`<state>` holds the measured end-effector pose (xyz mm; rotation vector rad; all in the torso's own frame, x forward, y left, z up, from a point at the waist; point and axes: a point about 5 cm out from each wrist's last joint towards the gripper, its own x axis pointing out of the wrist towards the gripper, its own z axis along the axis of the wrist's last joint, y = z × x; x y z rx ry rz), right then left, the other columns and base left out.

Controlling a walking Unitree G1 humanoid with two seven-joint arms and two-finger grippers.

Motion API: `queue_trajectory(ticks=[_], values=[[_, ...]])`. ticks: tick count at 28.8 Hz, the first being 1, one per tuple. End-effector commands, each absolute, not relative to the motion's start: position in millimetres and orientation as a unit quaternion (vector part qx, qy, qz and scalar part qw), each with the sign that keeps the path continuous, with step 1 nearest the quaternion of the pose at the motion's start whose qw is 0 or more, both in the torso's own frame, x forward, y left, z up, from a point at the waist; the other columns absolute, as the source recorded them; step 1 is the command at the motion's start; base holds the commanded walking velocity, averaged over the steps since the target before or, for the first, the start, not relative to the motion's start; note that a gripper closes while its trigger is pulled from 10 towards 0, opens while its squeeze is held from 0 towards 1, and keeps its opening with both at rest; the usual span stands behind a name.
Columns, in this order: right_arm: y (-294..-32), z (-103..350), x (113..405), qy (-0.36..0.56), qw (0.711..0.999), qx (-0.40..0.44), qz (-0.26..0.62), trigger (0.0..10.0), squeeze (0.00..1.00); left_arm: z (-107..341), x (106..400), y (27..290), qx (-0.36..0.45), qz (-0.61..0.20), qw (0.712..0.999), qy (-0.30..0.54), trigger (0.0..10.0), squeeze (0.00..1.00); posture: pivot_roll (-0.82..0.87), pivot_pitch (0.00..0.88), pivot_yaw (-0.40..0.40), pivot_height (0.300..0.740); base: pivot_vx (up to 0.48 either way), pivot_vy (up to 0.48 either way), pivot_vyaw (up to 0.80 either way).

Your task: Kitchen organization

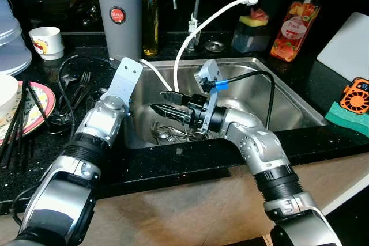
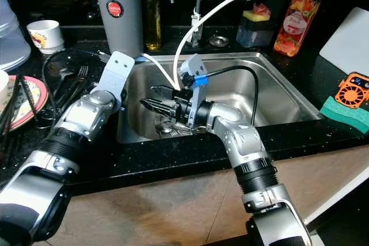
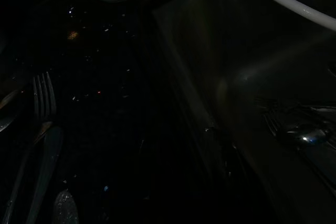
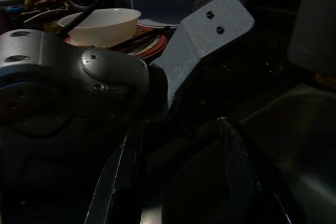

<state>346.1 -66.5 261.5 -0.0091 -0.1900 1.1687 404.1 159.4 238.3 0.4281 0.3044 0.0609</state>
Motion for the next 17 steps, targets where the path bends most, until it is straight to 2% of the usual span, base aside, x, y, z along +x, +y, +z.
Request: queue_trajectory(ticks=[1, 5, 12, 17], values=[[-67, 260, 344, -0.081, 0.826, -0.007, 0.558, 10.0, 0.00, 210, 400, 177, 0.209, 0.049, 0.951, 0.221, 0.0, 0.00, -0.03, 0.099, -0.044, 0.740, 0.000, 0.000, 0.00], [-68, 260, 344, -0.080, 0.827, -0.006, 0.557, 10.0, 0.00, 211, 400, 178, 0.206, 0.050, 0.952, 0.220, 0.0, 0.00, -0.03, 0.101, -0.044, 0.740, 0.000, 0.000, 0.00], [-68, 262, 345, -0.082, 0.827, -0.003, 0.556, 10.0, 0.00, 231, 404, 180, 0.180, 0.074, 0.968, 0.161, 0.0, 0.00, -0.03, 0.101, -0.044, 0.740, 0.000, 0.000, 0.00], [-69, 266, 345, -0.085, 0.828, 0.002, 0.554, 10.0, 0.00, 267, 405, 174, 0.155, 0.087, 0.982, 0.068, 0.0, 0.00, -0.03, 0.106, -0.046, 0.740, 0.000, 0.000, 0.00]])
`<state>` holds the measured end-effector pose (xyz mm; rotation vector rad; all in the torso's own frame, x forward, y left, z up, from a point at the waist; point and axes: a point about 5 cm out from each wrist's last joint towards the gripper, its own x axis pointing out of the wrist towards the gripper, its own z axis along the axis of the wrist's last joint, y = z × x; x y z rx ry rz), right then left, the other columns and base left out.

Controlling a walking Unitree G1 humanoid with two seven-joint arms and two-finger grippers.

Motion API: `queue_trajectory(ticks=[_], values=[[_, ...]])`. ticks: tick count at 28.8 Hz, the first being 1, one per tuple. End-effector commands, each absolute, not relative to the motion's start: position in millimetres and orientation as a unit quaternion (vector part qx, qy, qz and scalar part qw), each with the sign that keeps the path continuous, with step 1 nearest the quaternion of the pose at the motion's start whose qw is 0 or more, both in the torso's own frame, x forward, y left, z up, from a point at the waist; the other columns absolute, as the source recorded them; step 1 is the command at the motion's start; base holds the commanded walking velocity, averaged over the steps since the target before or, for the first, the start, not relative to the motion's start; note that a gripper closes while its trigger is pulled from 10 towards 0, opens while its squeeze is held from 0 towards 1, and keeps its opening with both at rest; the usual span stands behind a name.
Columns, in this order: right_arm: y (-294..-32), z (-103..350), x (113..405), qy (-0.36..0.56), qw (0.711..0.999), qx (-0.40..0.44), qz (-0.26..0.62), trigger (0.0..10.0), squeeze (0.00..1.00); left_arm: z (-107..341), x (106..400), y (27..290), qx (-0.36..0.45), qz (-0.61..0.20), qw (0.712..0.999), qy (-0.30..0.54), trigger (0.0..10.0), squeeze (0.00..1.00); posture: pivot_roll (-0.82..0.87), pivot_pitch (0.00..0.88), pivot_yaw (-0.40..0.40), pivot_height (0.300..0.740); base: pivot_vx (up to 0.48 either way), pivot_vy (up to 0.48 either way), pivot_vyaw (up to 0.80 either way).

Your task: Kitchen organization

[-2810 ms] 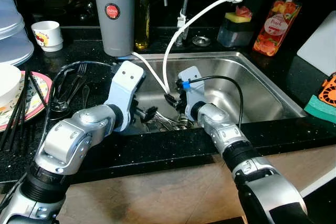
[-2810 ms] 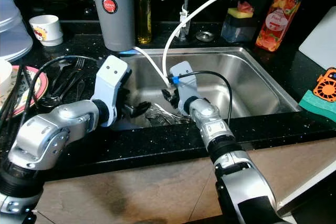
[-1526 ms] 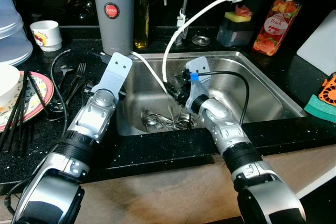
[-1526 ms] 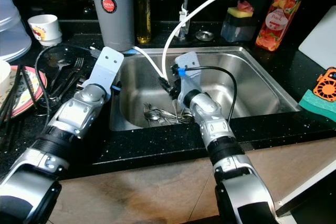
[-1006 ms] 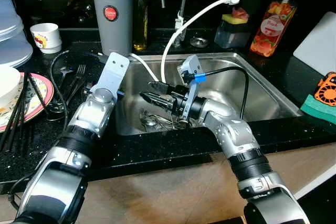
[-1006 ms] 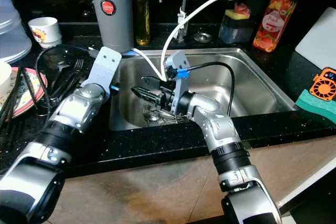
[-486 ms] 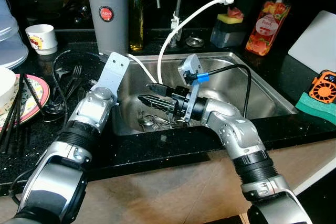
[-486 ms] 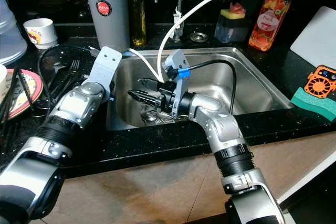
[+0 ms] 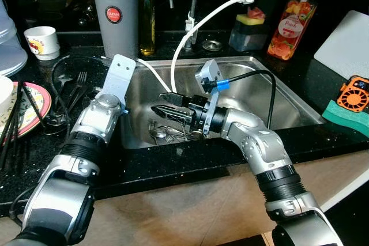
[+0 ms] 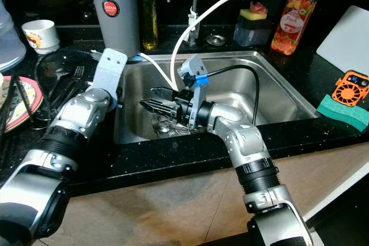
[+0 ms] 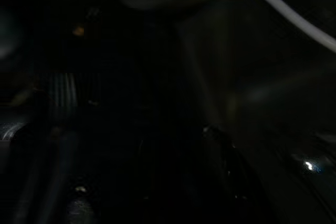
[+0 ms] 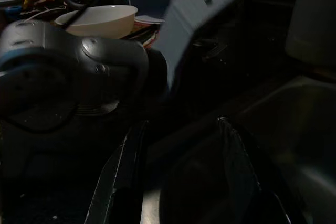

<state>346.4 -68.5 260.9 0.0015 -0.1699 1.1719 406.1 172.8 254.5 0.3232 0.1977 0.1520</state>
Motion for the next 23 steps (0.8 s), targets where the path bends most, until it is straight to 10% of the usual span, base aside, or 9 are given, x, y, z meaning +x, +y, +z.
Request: queue_trajectory(ticks=[1, 14, 23], values=[[-69, 266, 345, -0.085, 0.828, 0.002, 0.554, 10.0, 0.00, 267, 405, 174, 0.155, 0.087, 0.982, 0.068, 0.0, 0.00, -0.03, 0.106, -0.046, 0.740, 0.000, 0.000, 0.00], [-68, 272, 343, -0.098, 0.828, 0.010, 0.553, 10.0, 0.00, 330, 384, 139, 0.142, 0.001, 0.986, -0.092, 0.0, 0.00, -0.03, 0.112, -0.045, 0.740, 0.000, 0.000, 0.00], [-83, 279, 364, -0.121, 0.909, 0.071, 0.392, 10.0, 0.00, 325, 358, 134, 0.058, -0.118, 0.981, -0.144, 0.0, 0.00, -0.02, 0.115, -0.041, 0.740, 0.000, 0.000, 0.00]])
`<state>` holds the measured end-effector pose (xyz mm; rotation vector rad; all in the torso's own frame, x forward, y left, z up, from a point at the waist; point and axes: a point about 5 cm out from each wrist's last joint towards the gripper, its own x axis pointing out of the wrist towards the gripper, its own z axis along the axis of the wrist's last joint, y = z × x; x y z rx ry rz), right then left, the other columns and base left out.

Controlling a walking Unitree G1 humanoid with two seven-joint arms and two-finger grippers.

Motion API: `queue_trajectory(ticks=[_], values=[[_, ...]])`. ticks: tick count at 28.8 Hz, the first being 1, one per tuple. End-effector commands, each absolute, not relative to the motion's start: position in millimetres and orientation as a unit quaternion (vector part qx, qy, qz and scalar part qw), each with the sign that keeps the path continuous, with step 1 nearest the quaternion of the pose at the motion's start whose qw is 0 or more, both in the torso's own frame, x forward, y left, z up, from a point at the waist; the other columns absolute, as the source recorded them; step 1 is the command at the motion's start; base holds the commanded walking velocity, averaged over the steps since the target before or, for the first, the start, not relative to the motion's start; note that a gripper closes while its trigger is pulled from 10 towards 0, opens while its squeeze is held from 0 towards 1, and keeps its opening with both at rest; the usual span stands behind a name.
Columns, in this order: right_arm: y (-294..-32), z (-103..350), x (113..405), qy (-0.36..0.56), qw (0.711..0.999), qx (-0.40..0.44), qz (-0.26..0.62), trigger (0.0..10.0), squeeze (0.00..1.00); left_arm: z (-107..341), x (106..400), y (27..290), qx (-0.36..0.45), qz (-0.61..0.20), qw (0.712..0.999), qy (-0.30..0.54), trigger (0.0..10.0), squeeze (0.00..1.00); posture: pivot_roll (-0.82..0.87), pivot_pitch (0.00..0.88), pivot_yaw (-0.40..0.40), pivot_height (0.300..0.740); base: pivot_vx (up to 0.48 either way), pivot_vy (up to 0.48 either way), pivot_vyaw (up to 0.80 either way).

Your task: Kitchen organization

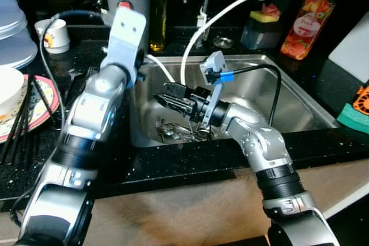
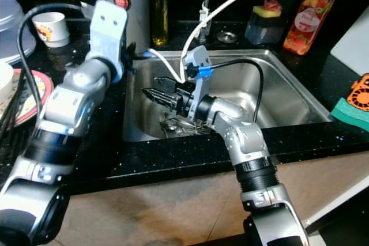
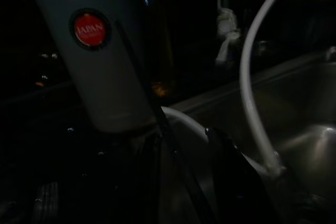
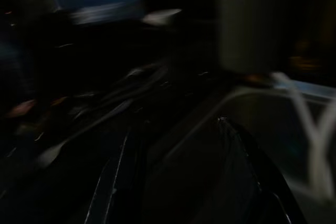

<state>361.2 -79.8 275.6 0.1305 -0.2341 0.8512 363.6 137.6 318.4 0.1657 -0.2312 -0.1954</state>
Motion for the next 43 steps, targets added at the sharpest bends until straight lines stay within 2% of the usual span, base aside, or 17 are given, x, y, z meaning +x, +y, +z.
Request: queue_trajectory(ticks=[1, 2, 3, 5, 6, 11, 14, 15, 16, 26, 35, 37, 38, 43], values=[[-86, 279, 366, -0.125, 0.917, 0.092, 0.369, 10.0, 0.00, 326, 354, 132, 0.012, -0.144, 0.976, -0.161, 0.0, 0.00, -0.02, 0.114, -0.041, 0.740, 0.000, 0.000, 0.00], [-91, 281, 370, -0.128, 0.923, 0.130, 0.338, 10.0, 0.00, 326, 348, 131, -0.043, -0.176, 0.968, -0.171, 0.0, 0.00, -0.02, 0.115, -0.040, 0.740, 0.000, 0.000, 0.00], [-91, 281, 370, -0.128, 0.923, 0.130, 0.338, 10.0, 0.00, 326, 348, 131, -0.043, -0.176, 0.968, -0.171, 0.0, 0.00, -0.02, 0.115, -0.040, 0.740, 0.000, 0.000, 0.00], [-99, 283, 374, -0.131, 0.927, 0.191, 0.297, 10.0, 0.00, 323, 337, 130, -0.104, -0.225, 0.950, -0.188, 0.0, 0.00, -0.02, 0.116, -0.040, 0.740, 0.000, 0.000, 0.00], [-102, 283, 375, -0.130, 0.924, 0.219, 0.286, 10.0, 1.00, 320, 334, 132, -0.121, -0.241, 0.943, -0.194, 0.0, 0.00, -0.02, 0.116, -0.040, 0.740, 0.000, 0.000, 0.00], [-106, 283, 373, -0.127, 0.915, 0.257, 0.283, 10.0, 1.00, 310, 324, 136, -0.155, -0.302, 0.921, -0.192, 0.0, 0.00, -0.02, 0.117, -0.038, 0.740, 0.000, 0.000, 0.00], [-103, 286, 369, -0.127, 0.905, 0.275, 0.299, 10.0, 1.00, 303, 318, 134, -0.140, -0.338, 0.913, -0.181, 0.0, 0.00, -0.03, 0.117, -0.037, 0.740, 0.000, 0.000, 0.00], [-101, 288, 366, -0.127, 0.897, 0.291, 0.309, 10.0, 0.41, 301, 315, 134, -0.135, -0.350, 0.910, -0.175, 0.0, 0.00, -0.03, 0.117, -0.037, 0.740, 0.000, 0.000, 0.00], [-100, 290, 364, -0.128, 0.891, 0.301, 0.316, 10.0, 0.00, 297, 313, 132, -0.122, -0.360, 0.910, -0.167, 0.0, 0.00, -0.02, 0.116, -0.037, 0.740, 0.000, 0.000, 0.00], [-86, 293, 346, -0.122, 0.856, 0.338, 0.371, 10.0, 0.00, 279, 291, 127, -0.116, -0.425, 0.888, -0.130, 0.0, 0.00, -0.02, 0.110, -0.036, 0.740, 0.000, 0.000, 0.00], [-83, 294, 341, -0.116, 0.851, 0.334, 0.390, 10.0, 0.00, 277, 282, 122, -0.134, -0.457, 0.871, -0.120, 0.0, 0.00, -0.02, 0.098, -0.035, 0.740, 0.000, 0.000, 0.00], [-83, 294, 339, -0.112, 0.850, 0.332, 0.394, 9.7, 0.00, 274, 279, 119, -0.138, -0.468, 0.866, -0.111, 0.0, 0.00, -0.02, 0.095, -0.036, 0.740, 0.000, 0.000, 0.00], [-83, 294, 339, -0.110, 0.850, 0.332, 0.393, 0.0, 0.00, 274, 279, 119, -0.140, -0.467, 0.866, -0.110, 0.0, 0.00, -0.02, 0.095, -0.036, 0.740, 0.000, 0.000, 0.00], [-83, 293, 338, -0.105, 0.851, 0.329, 0.396, 0.0, 0.00, 273, 278, 119, -0.141, -0.473, 0.864, -0.102, 0.0, 0.00, -0.02, 0.090, -0.038, 0.740, 0.000, 0.000, 0.00]])
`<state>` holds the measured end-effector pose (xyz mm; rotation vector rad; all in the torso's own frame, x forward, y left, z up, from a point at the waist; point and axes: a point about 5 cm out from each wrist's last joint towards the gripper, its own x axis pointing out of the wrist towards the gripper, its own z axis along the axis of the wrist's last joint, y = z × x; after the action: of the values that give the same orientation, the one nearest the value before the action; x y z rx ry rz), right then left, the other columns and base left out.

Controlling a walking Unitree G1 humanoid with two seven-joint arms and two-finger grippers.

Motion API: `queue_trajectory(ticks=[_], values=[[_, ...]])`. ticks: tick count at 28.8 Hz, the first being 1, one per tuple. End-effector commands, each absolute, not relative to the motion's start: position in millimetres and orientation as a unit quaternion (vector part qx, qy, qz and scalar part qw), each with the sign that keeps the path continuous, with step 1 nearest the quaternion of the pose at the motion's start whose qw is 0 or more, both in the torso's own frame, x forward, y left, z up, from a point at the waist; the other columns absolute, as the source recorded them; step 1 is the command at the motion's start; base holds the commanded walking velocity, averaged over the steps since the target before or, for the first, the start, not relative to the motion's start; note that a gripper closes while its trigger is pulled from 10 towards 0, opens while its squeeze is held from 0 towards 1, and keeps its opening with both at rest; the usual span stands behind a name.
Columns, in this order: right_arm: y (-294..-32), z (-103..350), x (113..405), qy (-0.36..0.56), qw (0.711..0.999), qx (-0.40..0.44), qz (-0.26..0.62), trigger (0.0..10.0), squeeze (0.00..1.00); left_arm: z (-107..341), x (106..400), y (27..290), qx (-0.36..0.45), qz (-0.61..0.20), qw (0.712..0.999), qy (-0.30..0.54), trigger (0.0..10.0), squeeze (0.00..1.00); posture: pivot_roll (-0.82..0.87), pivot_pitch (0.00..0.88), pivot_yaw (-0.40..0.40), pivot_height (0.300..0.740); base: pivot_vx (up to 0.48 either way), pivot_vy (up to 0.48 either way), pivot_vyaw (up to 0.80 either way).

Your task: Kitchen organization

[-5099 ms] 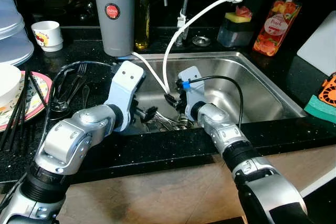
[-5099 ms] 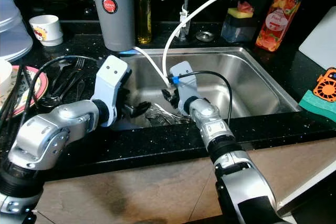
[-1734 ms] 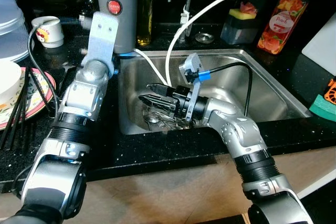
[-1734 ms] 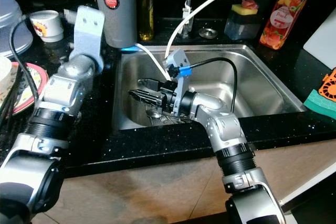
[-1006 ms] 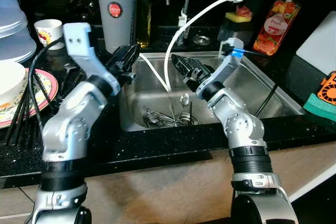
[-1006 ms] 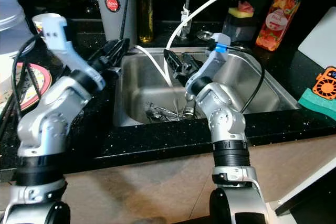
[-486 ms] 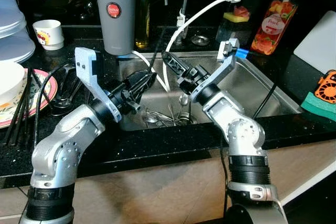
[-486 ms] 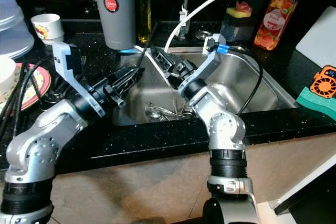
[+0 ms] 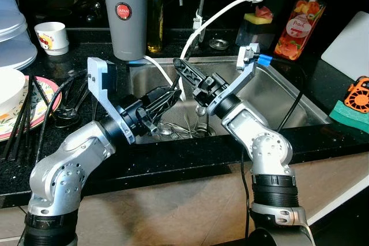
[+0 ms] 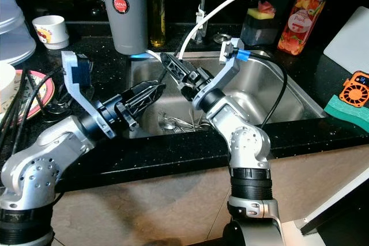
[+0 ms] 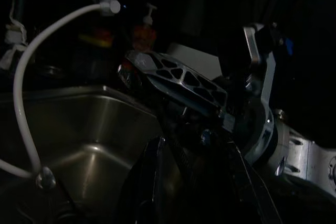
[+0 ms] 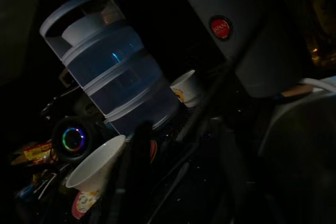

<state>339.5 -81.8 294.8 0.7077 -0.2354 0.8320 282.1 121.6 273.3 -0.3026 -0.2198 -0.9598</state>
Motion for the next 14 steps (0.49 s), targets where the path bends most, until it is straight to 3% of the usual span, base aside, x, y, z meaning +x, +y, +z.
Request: queue_trajectory(ticks=[1, 14], values=[[-82.9, 292.8, 338.2, -0.105, 0.851, 0.329, 0.396, 0.0, 0.00, 273.1, 277.2, 118.5, -0.140, -0.475, 0.863, -0.100, 0.0, 0.00, -0.02, 0.090, -0.038, 0.740, 0.000, 0.000, 0.00], [-83.6, 296.5, 337.9, -0.107, 0.845, 0.339, 0.401, 0.0, 0.00, 273.4, 275.6, 119.6, -0.141, -0.474, 0.864, -0.096, 0.0, 0.00, -0.03, 0.094, -0.041, 0.740, 0.000, 0.000, 0.00]])
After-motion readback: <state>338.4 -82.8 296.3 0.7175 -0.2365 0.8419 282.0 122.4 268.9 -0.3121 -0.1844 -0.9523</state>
